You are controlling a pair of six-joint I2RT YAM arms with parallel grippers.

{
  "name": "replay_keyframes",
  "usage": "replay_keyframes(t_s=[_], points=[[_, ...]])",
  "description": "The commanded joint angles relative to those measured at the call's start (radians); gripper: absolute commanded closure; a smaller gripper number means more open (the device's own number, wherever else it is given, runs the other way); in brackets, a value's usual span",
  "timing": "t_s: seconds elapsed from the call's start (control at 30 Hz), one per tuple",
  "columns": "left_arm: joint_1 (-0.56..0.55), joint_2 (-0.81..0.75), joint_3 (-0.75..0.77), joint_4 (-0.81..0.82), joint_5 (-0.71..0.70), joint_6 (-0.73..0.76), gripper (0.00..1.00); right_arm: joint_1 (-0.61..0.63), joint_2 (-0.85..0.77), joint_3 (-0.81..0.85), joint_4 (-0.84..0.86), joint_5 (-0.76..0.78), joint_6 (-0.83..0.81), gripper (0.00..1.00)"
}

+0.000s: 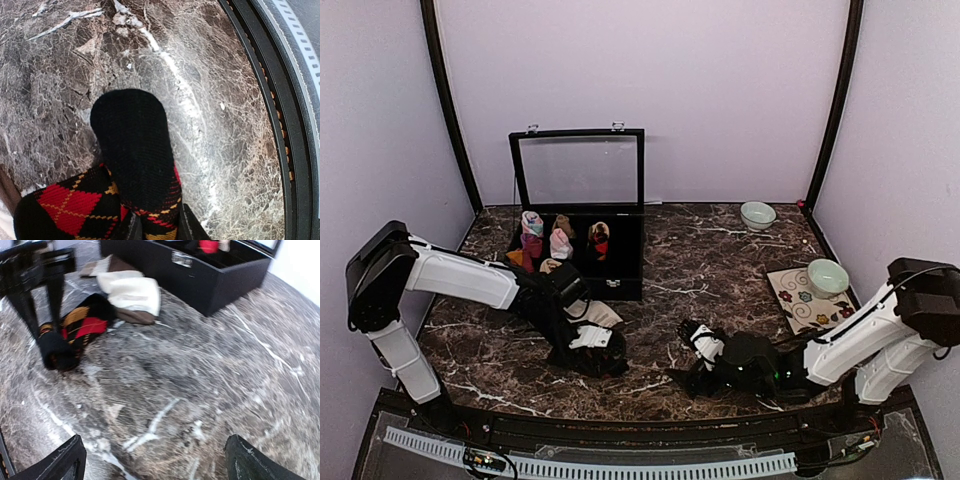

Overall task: Roll the socks
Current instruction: Roll the sock at the center of the board.

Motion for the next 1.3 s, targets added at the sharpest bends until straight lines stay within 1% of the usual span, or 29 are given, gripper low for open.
replay_keyframes(t_s=[0.0, 0.07, 0.17, 0.23, 0.33, 0.43, 0.5, 0.6, 0.73, 0.93, 1.13, 1.2, 1.27], points=[[0.006, 0.054, -0.040, -0.117, -0.042, -0.008, 0.77, 0.008, 0.098, 0.039, 0.211, -0.131, -0.264, 0.11], [0.009, 0.048, -0.048, -0.111, -0.042, -0.004, 0.77, 0.012, 0.174, 0.075, 0.247, -0.195, -0.316, 0.15], [0.010, 0.048, -0.047, -0.112, -0.043, 0.002, 0.77, 0.032, 0.249, 0.136, 0.249, -0.215, -0.413, 0.19], [0.015, 0.056, -0.041, -0.118, -0.037, 0.003, 0.77, 0.038, 0.265, 0.169, 0.246, -0.231, -0.476, 0.21], [0.024, 0.070, -0.028, -0.129, -0.024, 0.007, 0.77, 0.052, 0.285, 0.229, 0.192, -0.256, -0.604, 0.30], [0.028, 0.086, -0.014, -0.139, -0.009, 0.011, 0.77, 0.067, 0.314, 0.278, 0.139, -0.251, -0.720, 0.34], [0.030, 0.098, -0.004, -0.144, -0.004, 0.011, 0.77, 0.073, 0.328, 0.298, 0.127, -0.251, -0.763, 0.37], [0.033, 0.105, 0.003, -0.152, -0.001, 0.014, 0.77, 0.078, 0.347, 0.333, 0.083, -0.292, -0.795, 0.41], [0.034, 0.110, 0.008, -0.158, -0.001, 0.018, 0.77, 0.082, 0.389, 0.371, 0.074, -0.303, -0.829, 0.44], [0.034, 0.112, 0.013, -0.163, -0.001, 0.018, 0.77, 0.084, 0.454, 0.433, 0.075, -0.276, -0.865, 0.47], [0.034, 0.117, 0.018, -0.171, -0.001, 0.024, 0.77, 0.066, 0.500, 0.449, 0.066, -0.250, -0.892, 0.50], [0.034, 0.117, 0.019, -0.173, -0.001, 0.024, 0.77, 0.056, 0.508, 0.458, 0.038, -0.263, -0.887, 0.53], [0.034, 0.115, 0.016, -0.174, -0.001, 0.026, 0.76, 0.043, 0.518, 0.470, -0.006, -0.283, -0.878, 0.60]])
